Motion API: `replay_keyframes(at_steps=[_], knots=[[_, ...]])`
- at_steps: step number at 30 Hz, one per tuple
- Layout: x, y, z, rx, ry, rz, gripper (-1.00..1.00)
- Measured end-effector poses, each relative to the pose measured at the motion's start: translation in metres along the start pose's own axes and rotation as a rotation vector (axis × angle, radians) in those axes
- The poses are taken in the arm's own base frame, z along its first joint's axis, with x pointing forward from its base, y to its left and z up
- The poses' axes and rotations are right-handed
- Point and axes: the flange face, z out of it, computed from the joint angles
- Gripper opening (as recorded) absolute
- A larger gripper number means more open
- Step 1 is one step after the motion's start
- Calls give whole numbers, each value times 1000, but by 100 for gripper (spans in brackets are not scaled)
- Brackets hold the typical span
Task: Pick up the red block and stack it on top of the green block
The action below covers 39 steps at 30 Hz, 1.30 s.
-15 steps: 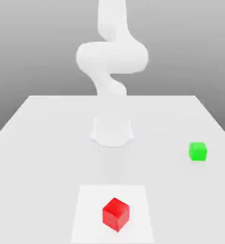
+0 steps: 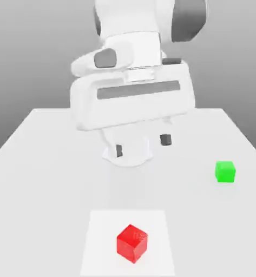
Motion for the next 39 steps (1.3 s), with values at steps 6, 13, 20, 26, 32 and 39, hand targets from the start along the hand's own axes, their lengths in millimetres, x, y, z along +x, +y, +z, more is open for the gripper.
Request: replay_keyframes(at_steps=[6, 13, 20, 26, 32, 39], knots=[[-45, 19, 105, -80, -170, -209, 0], [-76, 38, 190, -113, -230, -286, 0], [-79, 40, 201, -112, -234, -285, -100], [-67, 32, 148, -112, -233, -286, -100], [-149, -114, 129, 0, -278, -832, -100], [-289, -210, 94, 100, -297, -1519, -100]])
